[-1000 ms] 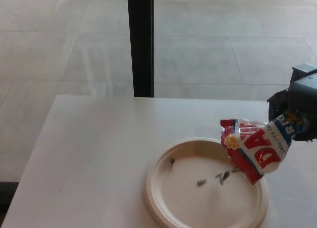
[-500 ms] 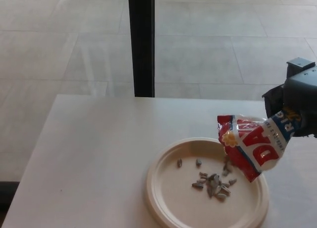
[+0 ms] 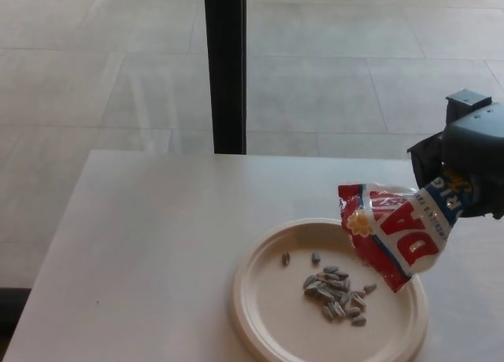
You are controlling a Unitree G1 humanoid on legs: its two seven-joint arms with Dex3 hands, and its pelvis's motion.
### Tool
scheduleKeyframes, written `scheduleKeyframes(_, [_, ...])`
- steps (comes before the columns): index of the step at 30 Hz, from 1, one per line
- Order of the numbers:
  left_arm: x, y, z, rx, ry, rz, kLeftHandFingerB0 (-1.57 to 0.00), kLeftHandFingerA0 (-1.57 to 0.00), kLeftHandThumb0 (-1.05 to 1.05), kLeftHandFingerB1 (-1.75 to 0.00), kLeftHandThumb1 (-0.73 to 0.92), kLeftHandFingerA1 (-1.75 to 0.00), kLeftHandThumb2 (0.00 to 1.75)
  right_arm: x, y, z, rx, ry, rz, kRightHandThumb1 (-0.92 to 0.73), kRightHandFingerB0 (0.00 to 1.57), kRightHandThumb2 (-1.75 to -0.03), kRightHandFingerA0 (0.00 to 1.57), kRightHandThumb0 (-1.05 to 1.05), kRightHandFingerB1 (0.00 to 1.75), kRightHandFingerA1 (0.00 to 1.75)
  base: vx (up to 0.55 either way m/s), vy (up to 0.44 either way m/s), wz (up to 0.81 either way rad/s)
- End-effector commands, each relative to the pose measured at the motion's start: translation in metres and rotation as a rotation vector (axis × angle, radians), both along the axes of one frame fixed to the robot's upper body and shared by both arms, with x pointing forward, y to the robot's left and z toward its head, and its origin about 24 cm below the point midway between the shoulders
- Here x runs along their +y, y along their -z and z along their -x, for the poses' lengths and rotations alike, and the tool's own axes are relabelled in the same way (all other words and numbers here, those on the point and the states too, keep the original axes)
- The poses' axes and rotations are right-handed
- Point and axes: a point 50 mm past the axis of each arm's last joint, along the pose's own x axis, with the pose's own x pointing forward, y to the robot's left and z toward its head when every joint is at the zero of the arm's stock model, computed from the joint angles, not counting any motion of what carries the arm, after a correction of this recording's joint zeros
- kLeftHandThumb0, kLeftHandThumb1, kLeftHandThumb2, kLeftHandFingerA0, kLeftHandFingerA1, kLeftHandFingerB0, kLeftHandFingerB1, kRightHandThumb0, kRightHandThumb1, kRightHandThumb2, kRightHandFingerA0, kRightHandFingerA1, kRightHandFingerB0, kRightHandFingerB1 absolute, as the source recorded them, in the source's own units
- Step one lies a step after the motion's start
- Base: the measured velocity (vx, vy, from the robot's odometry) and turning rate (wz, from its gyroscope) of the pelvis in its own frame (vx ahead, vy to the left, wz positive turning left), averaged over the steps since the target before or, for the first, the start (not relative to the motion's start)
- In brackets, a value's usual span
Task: The robot uses its right hand to pick up a bag of sunflower seeds kept in the middle of the desk and tilts it over a plate kept next to it to pour out a few seeds and then puts the bag of seeds back on the desk
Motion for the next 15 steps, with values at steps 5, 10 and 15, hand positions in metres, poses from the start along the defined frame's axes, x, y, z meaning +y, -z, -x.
scheduleKeyframes(5, [0.0065, -0.0055, 0.0008, 0.005, 0.013, -0.011, -0.34, -0.39, -0.78, -0.37, 0.81, -0.55, 0.64, -0.0015, -0.0023, -0.0004, -0.032, -0.036, 0.128, -0.70, 0.76, -0.62, 0.80, -0.36, 1.15, 1.69, 0.00, 0.000, 0.00])
scheduleKeyframes(10, [0.0066, -0.0048, -0.0006, 0.010, -0.001, -0.018, -0.37, -0.41, -0.81, -0.37, 0.80, -0.55, 0.64, -0.0016, -0.0083, -0.0006, -0.049, -0.048, 0.130, -0.51, 0.78, -0.93, 1.12, -0.46, 1.10, 1.35, 0.00, 0.000, 0.00])
scheduleKeyframes(15, [0.0059, -0.0053, 0.0021, -0.011, -0.002, -0.010, -0.38, -0.39, -0.79, -0.38, 0.80, -0.57, 0.64, -0.0037, 0.0001, 0.0009, -0.006, -0.008, 0.023, -0.75, 0.76, -0.62, 0.81, -0.36, 0.96, 1.60, 0.00, 0.000, 0.00])
